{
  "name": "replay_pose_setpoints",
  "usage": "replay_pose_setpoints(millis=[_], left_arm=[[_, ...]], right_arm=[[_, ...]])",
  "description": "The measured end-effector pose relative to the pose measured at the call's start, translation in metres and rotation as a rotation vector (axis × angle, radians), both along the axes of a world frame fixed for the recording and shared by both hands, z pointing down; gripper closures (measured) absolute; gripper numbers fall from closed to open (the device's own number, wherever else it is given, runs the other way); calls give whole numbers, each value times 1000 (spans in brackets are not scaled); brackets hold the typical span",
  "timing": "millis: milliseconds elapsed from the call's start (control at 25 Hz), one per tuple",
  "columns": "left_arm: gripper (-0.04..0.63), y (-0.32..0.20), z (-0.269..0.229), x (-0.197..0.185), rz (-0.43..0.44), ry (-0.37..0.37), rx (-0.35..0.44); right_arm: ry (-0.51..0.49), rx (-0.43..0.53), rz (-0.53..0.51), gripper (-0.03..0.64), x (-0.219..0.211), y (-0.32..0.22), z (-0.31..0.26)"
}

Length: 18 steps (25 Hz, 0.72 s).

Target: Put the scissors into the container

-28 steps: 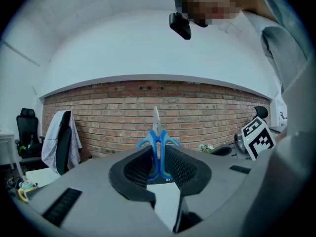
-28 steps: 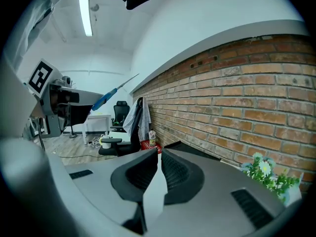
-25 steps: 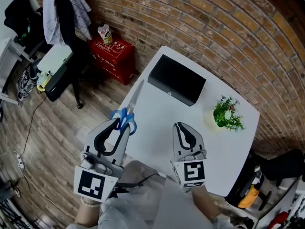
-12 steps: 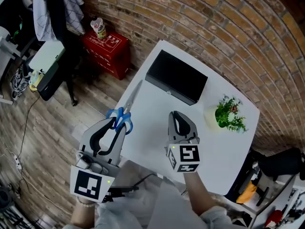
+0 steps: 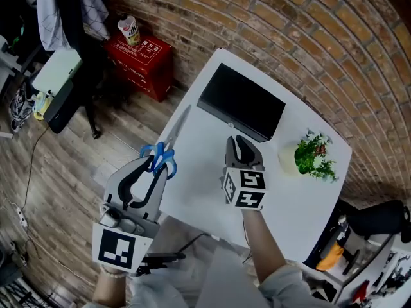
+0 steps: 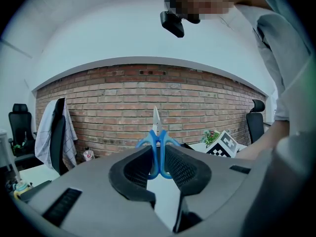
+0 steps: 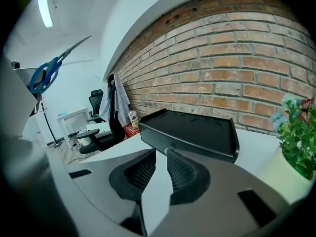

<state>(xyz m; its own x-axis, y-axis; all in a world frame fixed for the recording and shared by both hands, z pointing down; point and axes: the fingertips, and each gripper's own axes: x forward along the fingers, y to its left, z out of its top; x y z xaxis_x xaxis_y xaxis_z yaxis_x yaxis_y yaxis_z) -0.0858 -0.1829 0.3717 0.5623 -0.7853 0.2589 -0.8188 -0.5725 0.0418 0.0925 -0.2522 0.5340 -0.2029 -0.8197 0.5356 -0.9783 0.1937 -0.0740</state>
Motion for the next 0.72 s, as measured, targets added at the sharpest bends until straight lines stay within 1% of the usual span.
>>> replay_pose_setpoints(millis=[120, 240, 280, 440, 720], left_arm=[[499, -3, 6, -4, -3, -4, -15], [499, -6, 12, -6, -2, -13, -19], [499, -8, 13, -5, -2, -13, -19], [499, -11, 18, -4, -1, -11, -27], [499, -12, 26, -12, -10, -29, -44]], right_arm=[[9, -26, 20, 560, -2, -10, 12], [4, -51, 35, 503, -3, -20, 22], [2, -59, 40, 499, -2, -23, 25], [-20, -89, 72, 497, 2, -32, 36], [-98, -129, 143, 497, 3, -42, 47]])
